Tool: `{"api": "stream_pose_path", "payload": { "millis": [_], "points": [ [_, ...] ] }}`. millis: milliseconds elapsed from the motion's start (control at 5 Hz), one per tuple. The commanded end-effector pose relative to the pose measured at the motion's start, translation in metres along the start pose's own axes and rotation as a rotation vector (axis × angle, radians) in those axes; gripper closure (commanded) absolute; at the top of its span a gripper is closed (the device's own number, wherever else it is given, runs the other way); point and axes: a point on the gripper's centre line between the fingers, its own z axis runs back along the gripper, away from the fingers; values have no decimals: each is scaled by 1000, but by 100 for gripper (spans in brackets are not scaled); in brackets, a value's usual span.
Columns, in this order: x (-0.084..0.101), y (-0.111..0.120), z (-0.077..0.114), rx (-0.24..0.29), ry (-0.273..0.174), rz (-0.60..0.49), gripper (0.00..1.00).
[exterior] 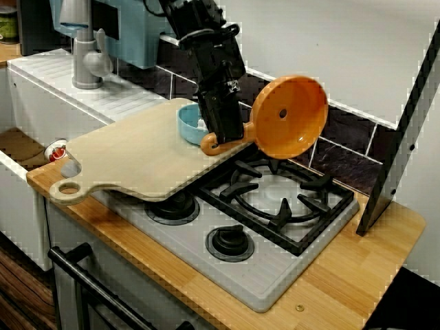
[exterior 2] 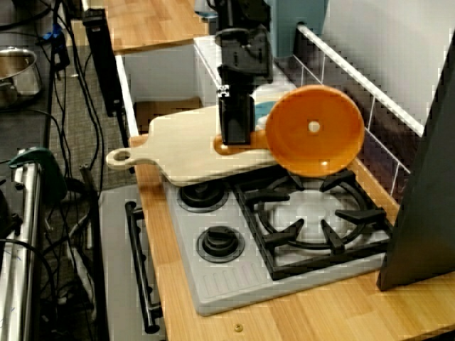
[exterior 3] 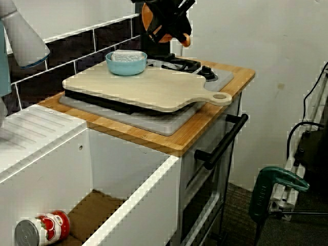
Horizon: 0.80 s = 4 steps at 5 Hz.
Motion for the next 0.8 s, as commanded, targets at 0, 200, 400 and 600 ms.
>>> {"api": "stream_pose_path", "payload": {
  "millis": [0, 200, 400, 600],
  "points": [
    [10, 9, 18, -77, 20, -62, 100],
    [8, 8, 20, -75, 24, -59, 100],
    [7, 8, 20, -71, 31, -55, 100],
    [4, 7, 21, -71, 40, -52, 100]
  ]
}}
